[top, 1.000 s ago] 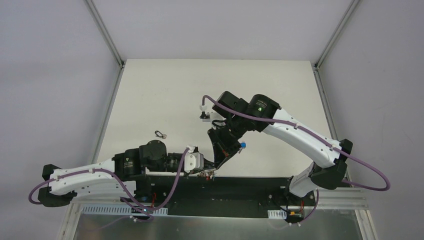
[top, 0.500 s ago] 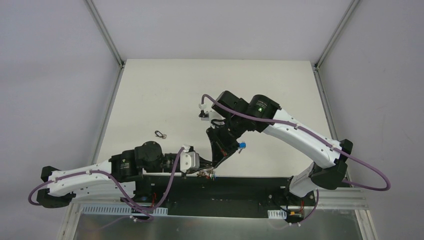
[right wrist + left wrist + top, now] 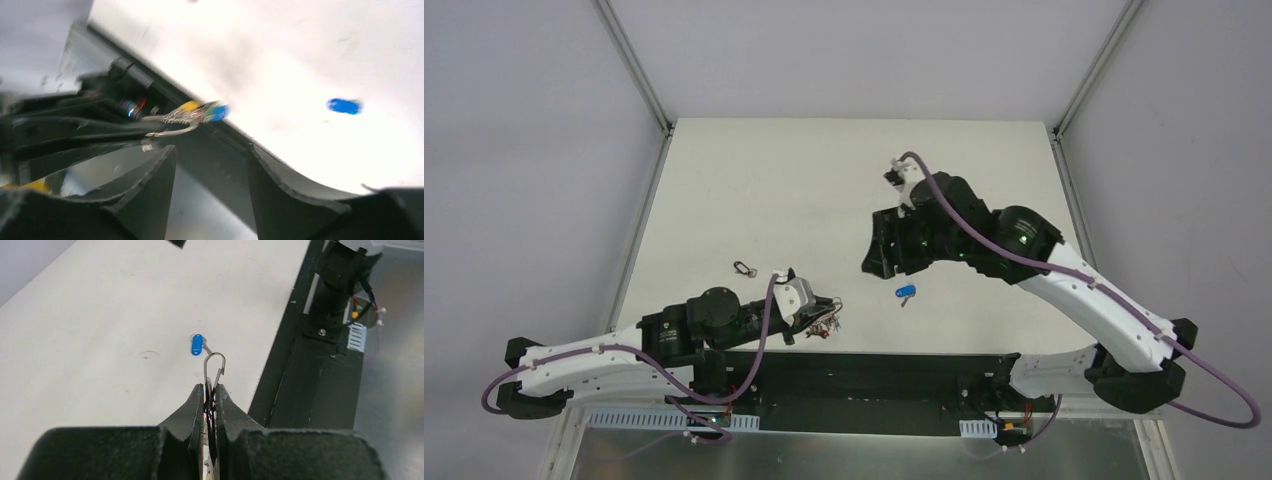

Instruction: Put the keys on the keyring

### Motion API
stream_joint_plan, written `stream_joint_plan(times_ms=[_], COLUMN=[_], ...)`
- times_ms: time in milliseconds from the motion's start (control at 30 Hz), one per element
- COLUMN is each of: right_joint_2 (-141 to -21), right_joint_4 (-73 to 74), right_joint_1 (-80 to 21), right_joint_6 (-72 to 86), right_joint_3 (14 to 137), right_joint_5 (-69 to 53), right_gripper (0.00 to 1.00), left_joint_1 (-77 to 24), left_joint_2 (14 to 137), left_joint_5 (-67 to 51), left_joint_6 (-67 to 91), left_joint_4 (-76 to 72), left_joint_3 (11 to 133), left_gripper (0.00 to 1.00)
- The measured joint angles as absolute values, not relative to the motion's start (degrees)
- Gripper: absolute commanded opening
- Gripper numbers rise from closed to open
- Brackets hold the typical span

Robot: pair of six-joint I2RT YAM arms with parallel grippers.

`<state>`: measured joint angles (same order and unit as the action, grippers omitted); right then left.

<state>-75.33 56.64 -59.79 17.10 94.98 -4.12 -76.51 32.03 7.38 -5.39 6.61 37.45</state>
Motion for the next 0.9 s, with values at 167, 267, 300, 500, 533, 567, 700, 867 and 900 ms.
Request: stream_joint_plan(times_ms=[167, 267, 300, 500, 533, 567, 700, 867, 900], right_joint_2=[-64.9, -63.5, -64.3, -73.8, -75.6, -77.5, -84.1, -87.8, -88.4], right_joint_4=[44.5, 40.4, 40.1, 38.9, 38.5, 38.2, 36.8, 33.2, 32.4], right_joint_1=[-53.2, -49.2, -47.9, -39.4, -38.3, -37.4, -36.2, -34.9, -34.4], right_joint_6=[19.3, 21.0, 22.0, 26.7, 27.0, 27.2, 26.9, 24.4, 23.8], right_joint_3=[78.4, 70.2, 68.5, 64.6, 63.9, 63.4, 61.8, 60.7, 60.5], right_joint_5=[10.2, 13.9, 14.4, 13.2, 12.7, 12.2, 9.9, 6.2, 5.2], right_gripper=[0.6, 0.56, 0.55, 0.53, 0.52, 0.51, 0.49, 0.45, 0.43], left_joint_1=[-76.5, -76.5, -76.5, -76.5, -76.5, -76.5, -76.5, -76.5, -76.5], left_joint_2=[27.5, 24.7, 23.8, 21.3, 21.3, 21.3, 21.4, 21.6, 21.7], left_joint_5=[14.0, 17.0, 17.8, 21.6, 21.7, 21.7, 21.6, 21.5, 21.5], left_joint_6=[-3.2, -2.0, -1.8, 0.6, 0.7, 0.9, 1.1, 1.3, 1.4], left_joint_4=[6.9, 6.9, 6.9, 7.5, 7.7, 7.8, 8.4, 8.6, 8.6], left_joint_3=[36.1, 35.3, 35.0, 34.2, 34.2, 34.2, 34.1, 34.1, 34.1], left_gripper=[0.0, 0.0, 0.0, 0.0, 0.0, 0.0, 0.0, 0.0, 0.0])
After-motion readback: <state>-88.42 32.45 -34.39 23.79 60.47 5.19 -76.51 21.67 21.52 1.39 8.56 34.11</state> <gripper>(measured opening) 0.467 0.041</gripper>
